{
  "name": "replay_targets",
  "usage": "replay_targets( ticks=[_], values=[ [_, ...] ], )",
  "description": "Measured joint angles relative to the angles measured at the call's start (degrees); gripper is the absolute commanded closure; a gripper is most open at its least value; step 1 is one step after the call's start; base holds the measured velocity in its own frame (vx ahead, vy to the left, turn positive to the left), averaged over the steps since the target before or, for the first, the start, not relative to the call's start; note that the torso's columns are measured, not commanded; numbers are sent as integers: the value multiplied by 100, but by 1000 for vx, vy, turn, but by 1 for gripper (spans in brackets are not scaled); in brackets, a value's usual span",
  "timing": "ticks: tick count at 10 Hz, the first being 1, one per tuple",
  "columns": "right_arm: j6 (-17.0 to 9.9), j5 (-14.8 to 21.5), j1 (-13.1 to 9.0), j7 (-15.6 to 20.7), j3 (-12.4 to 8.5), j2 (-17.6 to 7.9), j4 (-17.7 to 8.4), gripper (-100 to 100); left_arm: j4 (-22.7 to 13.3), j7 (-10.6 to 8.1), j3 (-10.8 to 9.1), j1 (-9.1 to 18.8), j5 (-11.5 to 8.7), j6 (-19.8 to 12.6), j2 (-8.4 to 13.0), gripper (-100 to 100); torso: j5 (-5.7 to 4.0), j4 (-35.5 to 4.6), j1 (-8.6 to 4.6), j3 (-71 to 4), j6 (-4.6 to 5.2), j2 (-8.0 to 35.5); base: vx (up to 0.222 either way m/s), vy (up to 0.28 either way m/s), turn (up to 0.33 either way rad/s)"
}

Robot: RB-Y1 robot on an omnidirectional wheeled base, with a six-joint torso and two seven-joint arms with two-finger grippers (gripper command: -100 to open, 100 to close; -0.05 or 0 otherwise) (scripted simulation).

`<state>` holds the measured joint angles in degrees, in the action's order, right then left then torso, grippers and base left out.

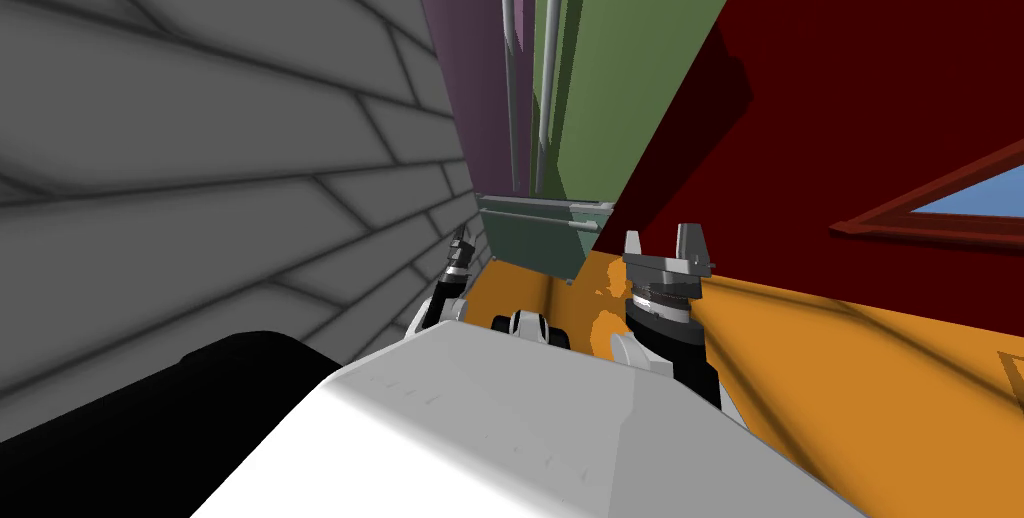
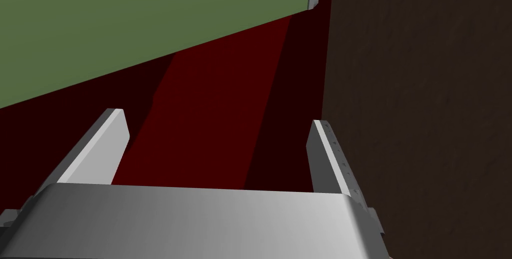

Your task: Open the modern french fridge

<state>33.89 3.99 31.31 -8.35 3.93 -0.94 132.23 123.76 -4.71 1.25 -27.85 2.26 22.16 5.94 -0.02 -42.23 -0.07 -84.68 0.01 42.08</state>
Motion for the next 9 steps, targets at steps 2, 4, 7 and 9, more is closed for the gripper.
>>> replay_targets(
  ticks=[2,4,7,9],
  values=[
    [0,0,0,0,0,0,0,0,-247,16,14,124,7,-9,139,-100,2,-4,7,8,-1,17,125,-18,-38],
    [0,0,0,0,0,0,0,0,-479,25,26,211,12,19,202,-100,3,-9,11,19,-1,32,120,-9,-46],
    [0,0,0,0,0,0,0,0,-857,45,47,356,21,76,228,-100,1,-6,6,12,-1,22,109,-10,-37],
    [0,0,-1,0,0,0,0,0,-1056,64,77,417,35,93,207,-100,2,-6,7,13,-1,23,99,-11,-36]
  ],
)
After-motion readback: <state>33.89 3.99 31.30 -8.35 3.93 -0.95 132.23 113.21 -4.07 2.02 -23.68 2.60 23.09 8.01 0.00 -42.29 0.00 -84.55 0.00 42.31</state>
